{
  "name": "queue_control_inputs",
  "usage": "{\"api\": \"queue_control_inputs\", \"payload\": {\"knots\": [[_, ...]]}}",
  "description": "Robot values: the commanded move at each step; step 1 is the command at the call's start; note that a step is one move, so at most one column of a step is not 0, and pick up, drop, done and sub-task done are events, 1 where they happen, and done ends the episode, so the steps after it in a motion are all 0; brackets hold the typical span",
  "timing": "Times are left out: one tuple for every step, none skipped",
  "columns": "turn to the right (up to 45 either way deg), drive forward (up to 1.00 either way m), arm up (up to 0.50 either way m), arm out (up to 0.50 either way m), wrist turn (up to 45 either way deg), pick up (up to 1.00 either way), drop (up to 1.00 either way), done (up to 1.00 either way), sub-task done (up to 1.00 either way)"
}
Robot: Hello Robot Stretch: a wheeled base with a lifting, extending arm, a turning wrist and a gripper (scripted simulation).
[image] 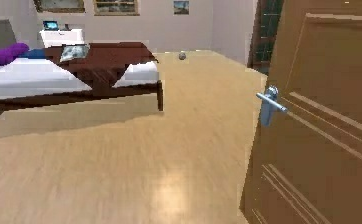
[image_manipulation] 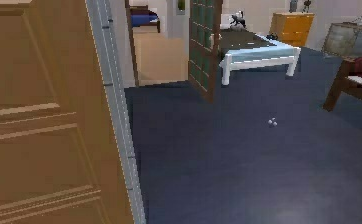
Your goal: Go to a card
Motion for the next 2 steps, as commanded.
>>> {"api": "queue_control_inputs", "payload": {"knots": [[-3.0,0.00,0.00,0.00,0.0,0.00,0.00,0.00,0.00],[-6.0,0.00,0.00,0.00,0.0,0.00,0.00,0.00,0.00]]}}
